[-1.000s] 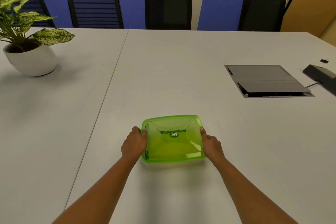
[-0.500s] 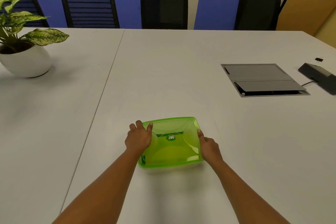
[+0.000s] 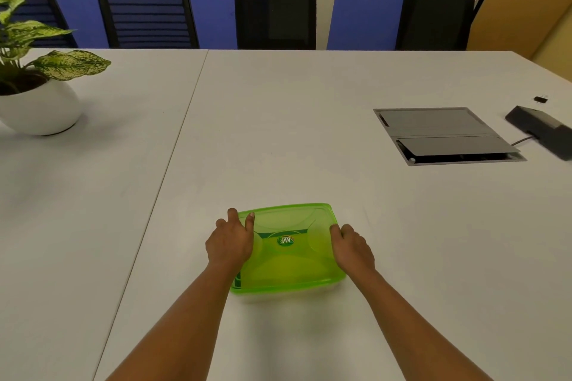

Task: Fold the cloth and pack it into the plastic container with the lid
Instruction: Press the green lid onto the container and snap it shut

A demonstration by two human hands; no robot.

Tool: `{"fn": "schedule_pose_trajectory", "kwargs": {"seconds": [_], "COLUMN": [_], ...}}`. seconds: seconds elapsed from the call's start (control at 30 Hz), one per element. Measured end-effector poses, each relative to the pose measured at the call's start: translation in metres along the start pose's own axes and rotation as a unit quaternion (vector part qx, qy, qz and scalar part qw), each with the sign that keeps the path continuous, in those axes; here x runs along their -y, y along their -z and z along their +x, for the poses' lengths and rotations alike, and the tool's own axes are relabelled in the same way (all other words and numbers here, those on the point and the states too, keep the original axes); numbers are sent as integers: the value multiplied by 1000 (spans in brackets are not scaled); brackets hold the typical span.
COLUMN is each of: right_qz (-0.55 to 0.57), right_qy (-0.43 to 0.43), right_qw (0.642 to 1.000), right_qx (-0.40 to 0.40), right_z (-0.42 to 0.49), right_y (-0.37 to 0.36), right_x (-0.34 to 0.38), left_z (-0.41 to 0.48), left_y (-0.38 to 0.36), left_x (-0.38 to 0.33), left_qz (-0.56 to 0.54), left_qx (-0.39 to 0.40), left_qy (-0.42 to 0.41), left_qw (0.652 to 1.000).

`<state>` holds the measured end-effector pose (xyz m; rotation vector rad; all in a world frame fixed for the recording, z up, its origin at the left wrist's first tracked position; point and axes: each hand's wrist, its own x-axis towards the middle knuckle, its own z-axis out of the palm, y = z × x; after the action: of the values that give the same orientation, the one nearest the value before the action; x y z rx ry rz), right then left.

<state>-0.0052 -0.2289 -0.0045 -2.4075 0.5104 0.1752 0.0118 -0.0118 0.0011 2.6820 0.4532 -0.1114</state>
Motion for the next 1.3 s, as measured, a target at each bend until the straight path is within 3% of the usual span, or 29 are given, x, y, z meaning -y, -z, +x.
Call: {"fn": "schedule_pose_trajectory", "kwargs": {"seconds": [0.43, 1.0, 1.3], "right_qz": [69, 101, 80], "right_qy": [-47, -56, -111], "right_qw": [994, 993, 990], "right_qx": [69, 25, -21], "right_z": [47, 35, -21], "right_y": [-6, -5, -14], "right_x": [22, 17, -16], "left_z": [3, 1, -1], "left_y": [-5, -5, 0], "left_x": [1, -2, -4], "left_qz": [11, 34, 26], "left_qx": [-13, -18, -36], "left_qy": [-11, -13, -17], "left_qw": [1000, 999, 999]}}
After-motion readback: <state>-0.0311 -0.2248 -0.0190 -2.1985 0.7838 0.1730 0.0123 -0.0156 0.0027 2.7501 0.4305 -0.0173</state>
